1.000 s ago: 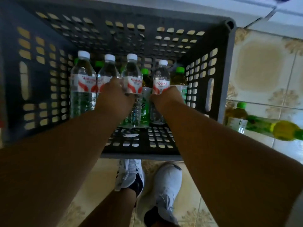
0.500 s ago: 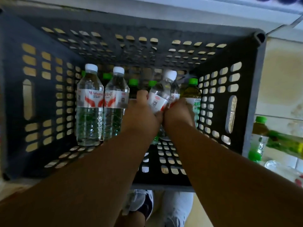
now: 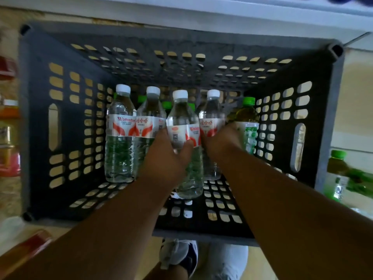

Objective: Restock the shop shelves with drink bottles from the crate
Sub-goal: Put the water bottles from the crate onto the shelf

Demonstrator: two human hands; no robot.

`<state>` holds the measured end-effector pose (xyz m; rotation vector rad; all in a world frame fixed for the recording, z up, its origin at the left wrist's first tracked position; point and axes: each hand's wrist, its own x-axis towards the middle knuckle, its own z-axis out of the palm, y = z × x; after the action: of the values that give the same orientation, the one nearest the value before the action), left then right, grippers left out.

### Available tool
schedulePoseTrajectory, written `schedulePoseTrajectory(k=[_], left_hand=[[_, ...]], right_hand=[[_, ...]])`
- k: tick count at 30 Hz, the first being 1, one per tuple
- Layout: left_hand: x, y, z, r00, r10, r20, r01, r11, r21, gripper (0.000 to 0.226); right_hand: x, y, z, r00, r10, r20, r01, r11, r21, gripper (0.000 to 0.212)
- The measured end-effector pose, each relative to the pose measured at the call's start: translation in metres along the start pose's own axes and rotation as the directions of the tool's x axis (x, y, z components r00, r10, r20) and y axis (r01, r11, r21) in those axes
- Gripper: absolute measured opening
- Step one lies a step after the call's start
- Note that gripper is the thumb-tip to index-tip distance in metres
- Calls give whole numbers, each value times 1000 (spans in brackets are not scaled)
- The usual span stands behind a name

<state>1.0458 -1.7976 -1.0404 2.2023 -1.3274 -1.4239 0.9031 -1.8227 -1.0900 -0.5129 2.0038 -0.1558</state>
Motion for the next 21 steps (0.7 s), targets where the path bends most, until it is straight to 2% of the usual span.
schedulePoseTrajectory(k=[2, 6, 9, 11, 13, 15, 18, 21], left_hand=[[-2, 6, -10, 999, -50, 11, 51, 994, -95, 39], [-15, 17, -43, 993, -121, -8, 116, 964, -238, 17], [-37, 31, -89, 983, -184, -17, 166, 920, -355, 13], [-54, 42, -119, 970, -242, 3, 222, 886, -408, 21], [-77, 63, -142, 942, -320, 101, 319, 763, -563, 34], [-105, 86, -160, 930, -329, 166, 357, 697, -622, 33], [-148, 127, -186, 945, -272, 180, 320, 671, -669, 54], [-193, 164, -222, 977, -152, 147, 211, 721, -660, 41]], right_hand=[[-6, 3, -5, 997, -44, 57, 45, 999, -23, 43], [-39, 0, -26, 970, -133, 203, 109, 986, 124, 35], [-87, -14, -50, 903, -133, 409, 13, 959, 283, 30], [-125, -25, -65, 833, -158, 531, -57, 929, 365, 17], [-166, -40, -79, 779, -166, 605, -144, 891, 430, 10], [-213, -61, -95, 754, -171, 634, -202, 859, 472, 26], [-276, -91, -125, 802, -226, 553, -106, 857, 505, 60], [-332, -116, -161, 836, -246, 491, -63, 845, 531, 69]])
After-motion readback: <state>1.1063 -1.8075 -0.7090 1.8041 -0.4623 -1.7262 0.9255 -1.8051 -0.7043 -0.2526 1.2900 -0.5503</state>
